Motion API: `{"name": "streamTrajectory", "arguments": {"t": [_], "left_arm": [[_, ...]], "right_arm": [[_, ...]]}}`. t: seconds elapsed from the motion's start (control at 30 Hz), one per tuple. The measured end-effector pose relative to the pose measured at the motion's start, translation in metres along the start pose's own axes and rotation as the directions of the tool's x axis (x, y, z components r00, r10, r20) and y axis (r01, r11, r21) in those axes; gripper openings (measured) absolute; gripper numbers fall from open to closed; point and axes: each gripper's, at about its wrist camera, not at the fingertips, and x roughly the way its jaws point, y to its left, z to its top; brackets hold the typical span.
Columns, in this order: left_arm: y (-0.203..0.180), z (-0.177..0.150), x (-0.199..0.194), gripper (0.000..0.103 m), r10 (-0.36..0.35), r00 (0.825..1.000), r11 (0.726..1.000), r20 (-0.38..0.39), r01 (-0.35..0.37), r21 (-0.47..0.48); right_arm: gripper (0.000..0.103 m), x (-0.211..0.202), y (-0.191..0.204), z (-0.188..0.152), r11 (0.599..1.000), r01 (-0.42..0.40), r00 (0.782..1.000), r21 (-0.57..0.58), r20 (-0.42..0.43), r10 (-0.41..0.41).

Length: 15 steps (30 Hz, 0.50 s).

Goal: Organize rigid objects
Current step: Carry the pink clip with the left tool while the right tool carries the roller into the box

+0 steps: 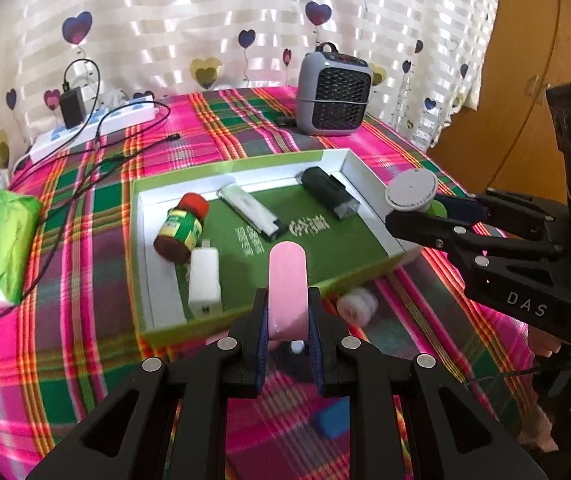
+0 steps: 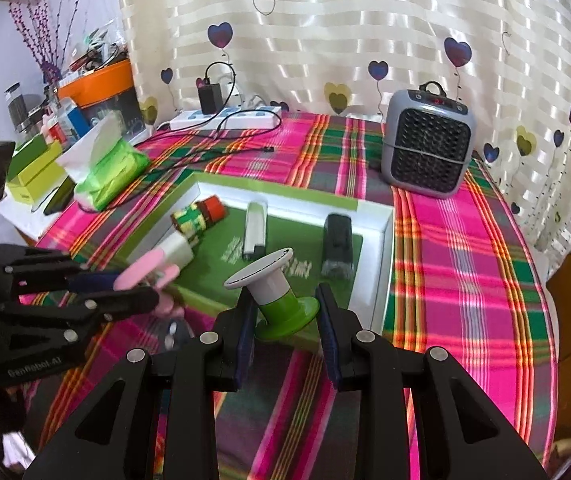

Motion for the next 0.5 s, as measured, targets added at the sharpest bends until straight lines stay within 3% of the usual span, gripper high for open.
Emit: {"name": "streamTrajectory", "arguments": {"t": [0.5], "left_arm": [[0.024,0.028,0.037,0.017,0.024,0.999,0.998,-0.025,-0.025,-0.053]], "right_arm": [[0.031,0.053,-0.006,0.038,1.000,0.003,0.999,0.002,-0.037,-0.003]]}}
